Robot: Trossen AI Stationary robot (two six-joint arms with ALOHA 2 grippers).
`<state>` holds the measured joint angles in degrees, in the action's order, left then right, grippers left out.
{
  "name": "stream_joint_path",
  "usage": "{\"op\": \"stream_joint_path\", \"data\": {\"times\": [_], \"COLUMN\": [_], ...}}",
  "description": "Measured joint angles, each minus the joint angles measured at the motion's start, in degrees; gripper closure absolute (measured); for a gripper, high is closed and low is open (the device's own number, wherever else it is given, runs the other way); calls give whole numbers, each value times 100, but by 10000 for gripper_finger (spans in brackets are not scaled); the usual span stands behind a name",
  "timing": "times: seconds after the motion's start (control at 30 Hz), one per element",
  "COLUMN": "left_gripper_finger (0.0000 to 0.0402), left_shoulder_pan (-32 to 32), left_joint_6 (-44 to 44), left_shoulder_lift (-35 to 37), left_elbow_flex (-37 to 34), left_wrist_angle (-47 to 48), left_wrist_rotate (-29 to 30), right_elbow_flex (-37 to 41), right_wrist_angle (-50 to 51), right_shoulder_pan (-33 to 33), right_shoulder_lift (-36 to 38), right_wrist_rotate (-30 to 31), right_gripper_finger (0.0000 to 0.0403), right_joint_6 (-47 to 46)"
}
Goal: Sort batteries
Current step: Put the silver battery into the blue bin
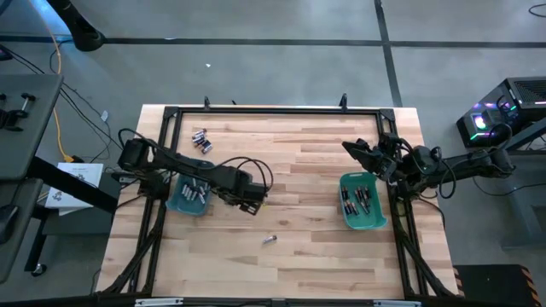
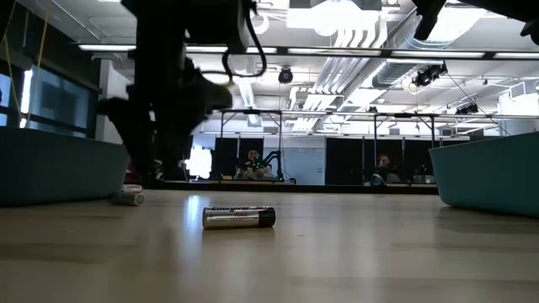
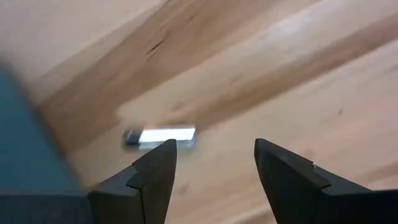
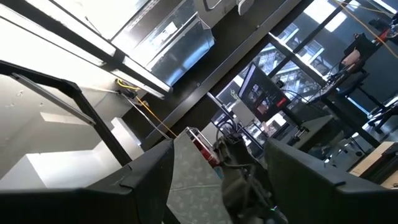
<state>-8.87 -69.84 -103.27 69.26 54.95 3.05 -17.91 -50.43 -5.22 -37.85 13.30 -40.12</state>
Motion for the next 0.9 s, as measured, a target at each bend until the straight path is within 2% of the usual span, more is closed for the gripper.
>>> {"op": "stream_joint_path", "data": {"times": [0.13, 0.23, 0.3, 0.5, 0.67, 0.9], "left_gripper_finger": [197, 197, 194, 188, 188, 188], "left_shoulder_pan": [-327, -492, -532, -313, 7, 304], "left_joint_6": [-1028, -2000, -2337, -2509, -2570, -2615], "left_shoulder_lift": [30, 27, 16, 16, 16, 16], "left_elbow_flex": [236, 39, -131, -486, -570, -913], "left_wrist_angle": [606, 478, 250, -273, -254, -480], "left_wrist_rotate": [61, -119, -122, -28, 267, 260], "right_elbow_flex": [0, 0, 0, 0, 0, 0], "right_wrist_angle": [1, 2, 2, 11, 11, -10], "right_shoulder_pan": [0, 0, -1, 1, -1, -1], "right_shoulder_lift": [-2, 0, -2, 0, 0, 0], "right_wrist_rotate": [0, 0, 0, 2, 1, -129], "right_gripper_finger": [160, 160, 160, 160, 160, 160], "right_joint_6": [2, 9, 33, 70, 32, 4]}}
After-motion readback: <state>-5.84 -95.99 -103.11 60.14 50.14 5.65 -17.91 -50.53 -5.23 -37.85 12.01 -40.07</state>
